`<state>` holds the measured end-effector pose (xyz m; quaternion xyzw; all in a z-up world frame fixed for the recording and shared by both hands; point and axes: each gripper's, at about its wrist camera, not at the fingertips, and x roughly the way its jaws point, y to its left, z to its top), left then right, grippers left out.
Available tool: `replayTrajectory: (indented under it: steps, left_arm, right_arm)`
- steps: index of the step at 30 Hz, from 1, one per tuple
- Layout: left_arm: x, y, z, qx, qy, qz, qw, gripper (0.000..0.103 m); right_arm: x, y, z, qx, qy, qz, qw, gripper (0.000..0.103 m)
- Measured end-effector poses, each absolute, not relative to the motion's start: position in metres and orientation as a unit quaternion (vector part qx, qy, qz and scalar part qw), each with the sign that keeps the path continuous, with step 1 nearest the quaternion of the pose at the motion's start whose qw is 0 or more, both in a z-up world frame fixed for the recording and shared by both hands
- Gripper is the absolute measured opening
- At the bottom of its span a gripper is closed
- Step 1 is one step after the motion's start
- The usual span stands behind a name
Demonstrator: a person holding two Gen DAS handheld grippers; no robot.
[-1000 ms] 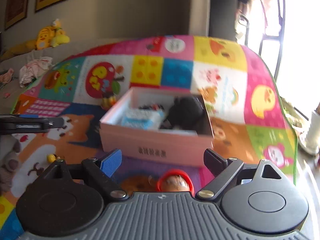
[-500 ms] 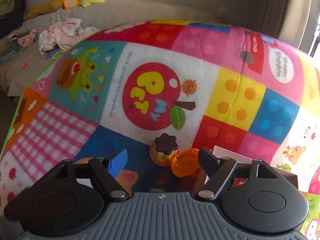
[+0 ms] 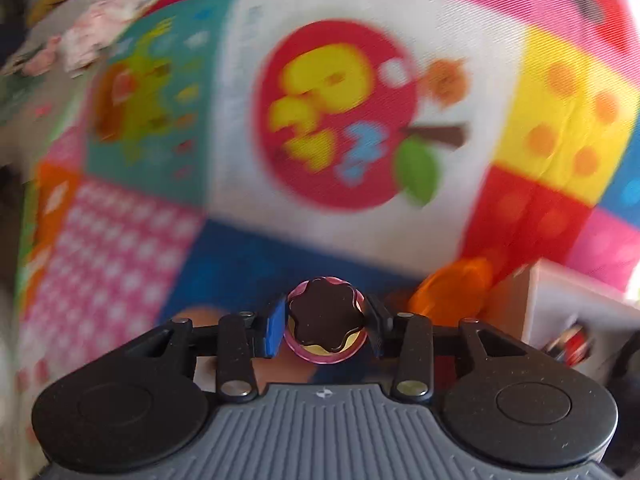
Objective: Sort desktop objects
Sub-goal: 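Set the pudding toy on the mat before the left tool with the right tool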
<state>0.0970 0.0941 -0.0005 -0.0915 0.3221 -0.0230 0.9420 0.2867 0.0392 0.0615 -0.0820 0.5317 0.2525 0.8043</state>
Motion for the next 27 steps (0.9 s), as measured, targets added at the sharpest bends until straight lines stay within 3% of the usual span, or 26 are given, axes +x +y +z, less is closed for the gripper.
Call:
replayTrajectory:
  steps: [6,15,16,19,21,27]
  left_arm:
    - [0.097,0.094,-0.001,-0.091,0.323,-0.022,0.942,0.103]
    - [0.097,0.096,-0.001,-0.092,0.323,-0.022,0.942,0.103]
    - [0.097,0.096,-0.001,-0.092,0.323,-0.022,0.942,0.103]
    - [0.097,0.096,-0.001,-0.093,0.323,-0.022,0.942,0.103]
    - [0.097,0.096,-0.001,-0.093,0.323,-0.022,0.942,0.103]
    - [0.097,0.097,-0.001,-0.093,0.323,-0.023,0.942,0.103]
  right_arm:
    - [0.251,0.027,0.100,-0.121,0.473,0.265,0.831,0.050]
    - [0.294,0.041,0.051,-0.188,0.490,0.128,0.841,0.050]
    - [0.298,0.044,0.045,-0.192,0.494,0.120,0.839,0.046]
    - [0.301,0.047,0.035,-0.213,0.500,0.114,0.832,0.020]
    - [0.296,0.044,0.038,-0.210,0.497,0.127,0.833,0.010]
    - [0.250,0.017,0.084,-0.170,0.465,0.190,0.848,0.005]
